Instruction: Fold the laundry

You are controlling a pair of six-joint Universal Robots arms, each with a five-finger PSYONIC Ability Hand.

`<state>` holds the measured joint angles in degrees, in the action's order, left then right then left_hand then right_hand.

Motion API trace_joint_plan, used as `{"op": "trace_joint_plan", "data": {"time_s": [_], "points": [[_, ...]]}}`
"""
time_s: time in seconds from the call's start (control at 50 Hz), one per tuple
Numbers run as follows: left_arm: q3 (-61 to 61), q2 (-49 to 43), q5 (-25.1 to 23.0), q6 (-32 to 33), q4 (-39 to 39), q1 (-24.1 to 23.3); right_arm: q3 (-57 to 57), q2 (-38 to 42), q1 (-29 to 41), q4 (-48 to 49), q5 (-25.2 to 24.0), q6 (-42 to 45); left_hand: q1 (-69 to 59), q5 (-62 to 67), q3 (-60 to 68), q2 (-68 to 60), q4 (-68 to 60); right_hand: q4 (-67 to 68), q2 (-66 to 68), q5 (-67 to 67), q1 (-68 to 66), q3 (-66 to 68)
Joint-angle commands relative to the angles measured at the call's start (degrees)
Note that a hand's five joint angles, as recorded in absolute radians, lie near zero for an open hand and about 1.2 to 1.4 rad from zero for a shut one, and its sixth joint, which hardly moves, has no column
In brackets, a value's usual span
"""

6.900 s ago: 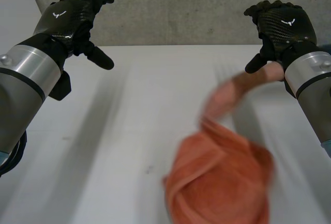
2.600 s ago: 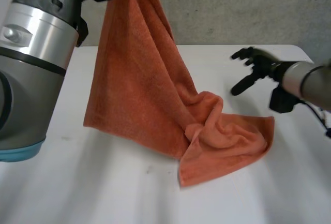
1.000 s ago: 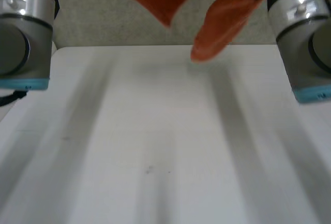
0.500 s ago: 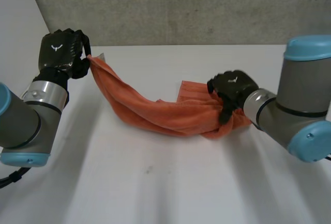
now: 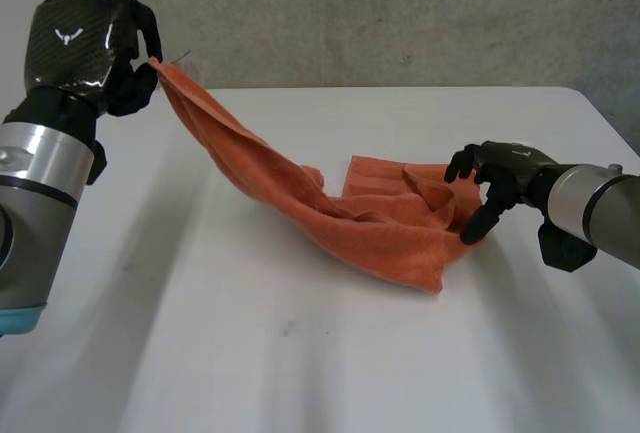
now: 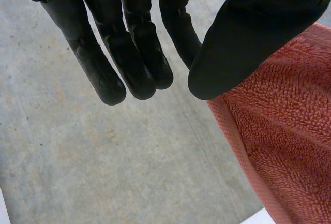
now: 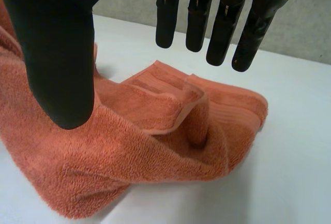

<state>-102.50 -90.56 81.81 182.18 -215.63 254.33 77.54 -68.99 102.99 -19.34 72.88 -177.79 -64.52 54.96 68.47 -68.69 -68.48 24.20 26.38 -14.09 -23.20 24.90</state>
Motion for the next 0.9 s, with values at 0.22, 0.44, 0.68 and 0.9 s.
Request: {"op": "trace_joint_plan", "data": {"time_s": [0.22,0.44,0.68,0.9], "points": [[-0.07,7.68,-1.30,-1.30,2.06,0.11,-0.55,10.88,0.72,4.31,-5.55,11.06,-15.48,15.04,11.53,-11.31,-11.52,9.73,7.55,-9.84,-10.73,9.03],[0.20,8.03,-1.48,-2.88,2.06,0.99,-3.63,13.80,2.48,13.54,0.33,10.27,-15.48,15.04,11.53,-11.31,-11.52,55.80,53.62,-55.91,-56.80,55.10],[-0.68,3.46,-1.74,-2.53,9.44,6.35,6.64,-15.28,2.31,9.96,1.22,15.53,-15.48,15.04,11.53,-11.31,-11.52,55.80,53.62,-55.91,-56.80,55.10],[-0.16,-5.75,-3.41,0.71,20.95,6.62,12.46,-14.25,3.01,-9.93,1.12,36.02,-15.48,15.04,11.53,-11.31,-11.52,55.80,53.62,-55.91,-56.80,55.10]]}}
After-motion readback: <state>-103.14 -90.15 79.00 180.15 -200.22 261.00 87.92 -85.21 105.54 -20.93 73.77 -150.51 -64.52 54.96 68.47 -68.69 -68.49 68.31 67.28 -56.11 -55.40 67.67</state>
